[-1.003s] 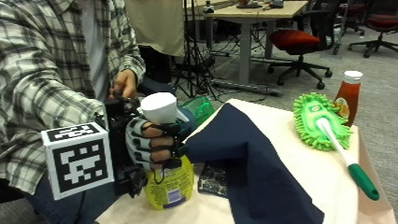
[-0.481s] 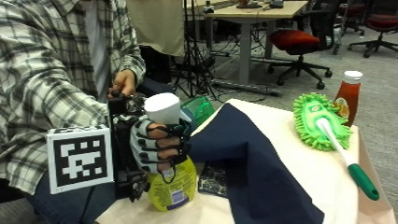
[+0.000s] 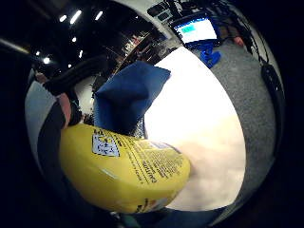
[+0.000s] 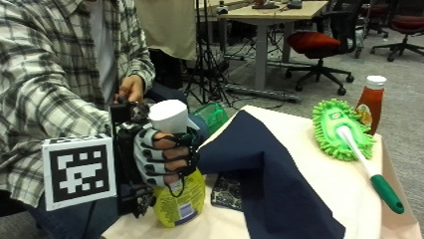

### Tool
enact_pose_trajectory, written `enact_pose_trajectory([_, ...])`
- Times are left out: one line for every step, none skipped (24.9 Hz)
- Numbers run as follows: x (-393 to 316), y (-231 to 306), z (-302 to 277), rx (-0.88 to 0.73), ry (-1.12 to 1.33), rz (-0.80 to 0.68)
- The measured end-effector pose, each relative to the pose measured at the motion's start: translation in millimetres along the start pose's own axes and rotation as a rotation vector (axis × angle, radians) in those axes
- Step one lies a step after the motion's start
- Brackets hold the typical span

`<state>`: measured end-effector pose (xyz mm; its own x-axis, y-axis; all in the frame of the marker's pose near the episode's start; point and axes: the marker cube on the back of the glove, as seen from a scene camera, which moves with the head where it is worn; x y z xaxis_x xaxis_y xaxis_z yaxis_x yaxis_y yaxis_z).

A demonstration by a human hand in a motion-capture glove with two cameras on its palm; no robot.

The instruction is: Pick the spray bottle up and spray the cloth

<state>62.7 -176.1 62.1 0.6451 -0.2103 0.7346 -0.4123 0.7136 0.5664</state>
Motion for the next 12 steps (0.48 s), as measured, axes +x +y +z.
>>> enact_pose_trajectory([-1.7,-0.5,-2.1,-0.006,0.006,-0.003])
enact_pose_trajectory([-3.9,-1.0,-4.3,-0.014,0.014,-0.011])
enact_pose_trajectory([-6.9,-1.6,-6.3,-0.025,0.025,-0.024])
enact_pose_trajectory([-10.5,-2.4,-8.1,-0.037,0.037,-0.041])
enact_pose_trajectory([-14.8,-3.6,-9.5,-0.049,0.049,-0.06])
enact_pose_trajectory([-19.7,-5.2,-10.4,-0.058,0.06,-0.08])
enact_pose_trajectory([-25.1,-7.3,-10.5,-0.063,0.07,-0.099])
enact_pose_trajectory([-30.9,-9.5,-9.8,-0.064,0.08,-0.117])
enact_pose_trajectory([-37.0,-11.7,-8.5,-0.065,0.091,-0.134])
enact_pose_trajectory([-43.3,-13.5,-6.8,-0.071,0.105,-0.15])
enact_pose_trajectory([-49.7,-14.7,-5.0,-0.085,0.123,-0.166])
enact_pose_trajectory([-56.3,-15.5,-3.1,-0.107,0.143,-0.184])
